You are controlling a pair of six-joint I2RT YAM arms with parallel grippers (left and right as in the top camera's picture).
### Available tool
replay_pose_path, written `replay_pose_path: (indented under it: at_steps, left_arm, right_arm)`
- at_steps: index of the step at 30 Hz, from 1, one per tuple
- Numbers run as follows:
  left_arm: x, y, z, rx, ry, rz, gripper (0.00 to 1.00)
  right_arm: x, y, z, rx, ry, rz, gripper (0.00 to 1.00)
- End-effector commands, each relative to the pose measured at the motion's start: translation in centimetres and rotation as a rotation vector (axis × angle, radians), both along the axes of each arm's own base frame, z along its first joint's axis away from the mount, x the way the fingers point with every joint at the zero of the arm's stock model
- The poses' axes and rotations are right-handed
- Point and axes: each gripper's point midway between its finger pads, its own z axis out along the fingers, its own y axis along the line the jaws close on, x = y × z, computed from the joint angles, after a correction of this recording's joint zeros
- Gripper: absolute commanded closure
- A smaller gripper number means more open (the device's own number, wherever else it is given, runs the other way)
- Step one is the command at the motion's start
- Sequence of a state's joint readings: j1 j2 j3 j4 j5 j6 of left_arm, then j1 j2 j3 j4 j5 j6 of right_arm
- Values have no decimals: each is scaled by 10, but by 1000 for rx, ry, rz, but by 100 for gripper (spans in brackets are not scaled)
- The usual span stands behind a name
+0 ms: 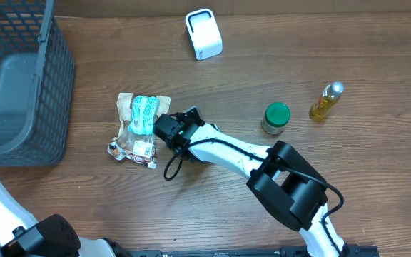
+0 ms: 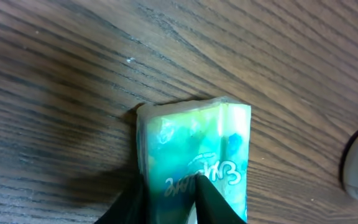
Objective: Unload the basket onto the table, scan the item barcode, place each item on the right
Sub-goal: 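Close the right gripper on the small green-white box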
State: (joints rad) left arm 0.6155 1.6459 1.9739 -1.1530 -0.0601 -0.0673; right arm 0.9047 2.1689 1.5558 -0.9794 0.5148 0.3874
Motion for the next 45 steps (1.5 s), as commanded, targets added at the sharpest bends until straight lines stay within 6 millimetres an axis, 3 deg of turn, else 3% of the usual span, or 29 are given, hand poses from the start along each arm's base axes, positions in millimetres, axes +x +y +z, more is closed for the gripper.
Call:
replay_pose_path:
  at_steps: [1, 23, 35, 38, 39, 45]
  left_arm:
    - [2, 0, 5, 14, -4, -19, 0]
    - [2, 0, 5, 14, -5, -19, 1]
    - [2, 0, 5, 14, -4, -18, 1]
    - [2, 0, 5, 14, -5, -19, 0]
    - [2, 0, 5, 14, -5, -19, 1]
    - [2, 0, 5, 14, -5, -19, 0]
  right_arm:
    - [5, 1, 1, 2, -16, -6, 78]
    - [5, 3, 0, 8, -12, -6, 81]
    - [1, -2, -16, -49, 29, 35, 82]
    - [3, -1, -16, -42, 23, 35, 96]
    - [3, 0, -16, -40, 21, 34, 96]
    - [11, 12, 8, 11, -11, 31, 96]
